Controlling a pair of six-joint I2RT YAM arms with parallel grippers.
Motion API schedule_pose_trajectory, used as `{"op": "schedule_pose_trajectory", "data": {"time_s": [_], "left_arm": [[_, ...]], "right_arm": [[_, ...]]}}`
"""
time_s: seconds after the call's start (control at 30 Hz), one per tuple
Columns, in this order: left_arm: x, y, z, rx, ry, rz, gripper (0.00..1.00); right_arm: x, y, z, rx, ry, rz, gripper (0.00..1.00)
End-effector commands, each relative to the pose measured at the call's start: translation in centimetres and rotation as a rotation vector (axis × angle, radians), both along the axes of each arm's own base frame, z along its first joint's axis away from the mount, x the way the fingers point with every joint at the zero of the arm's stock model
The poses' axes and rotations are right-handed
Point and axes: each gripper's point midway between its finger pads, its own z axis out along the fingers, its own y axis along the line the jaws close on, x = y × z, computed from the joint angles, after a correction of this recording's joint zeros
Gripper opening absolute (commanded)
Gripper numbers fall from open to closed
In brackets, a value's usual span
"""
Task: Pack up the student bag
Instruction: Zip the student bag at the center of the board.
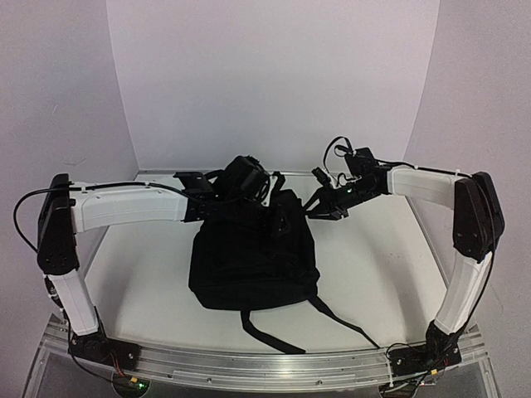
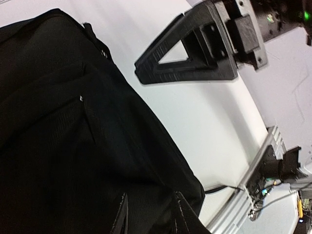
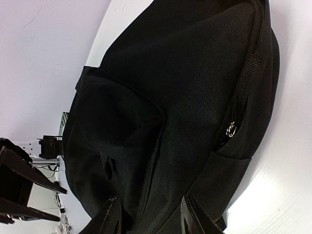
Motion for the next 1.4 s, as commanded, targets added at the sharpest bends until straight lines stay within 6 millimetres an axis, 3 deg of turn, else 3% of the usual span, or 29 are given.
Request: {"op": "schedule_pose_trajectory", "data": {"time_s": [0.0,0.23,0.7,0.87,1.0,1.37], "left_arm": [[2.7,-0.8,0.7,0.058,-0.057,0.054,0.29],[5.0,-1.0,-0.6,0.149,-0.058,0.149,0.3],[6.3,-0.2,-3.1,0.279,-0.04,0.225,0.24],[6.6,0.1,-2.9,0.281,-0.054,0.245,0.16],[6.5,0.3,-2.3,0.262,-0.064,0.248,0.01],[5.7,0.4,-0.1,0.171,-0.067,0.236,0.0]], "right_arm": [[0.3,1.1,0.2,0.028,-0.014,0.004,0.42],[-0.1,1.9,0.0,0.029,-0.014,0.02,0.41],[-1.0,3.1,-1.0,0.023,0.004,0.038,0.38],[-1.3,3.5,-1.2,0.019,0.006,0.046,0.38],[-1.3,3.8,-1.5,0.005,-0.001,0.044,0.41],[-1.5,5.0,-1.8,-0.019,-0.029,0.064,0.43]]}}
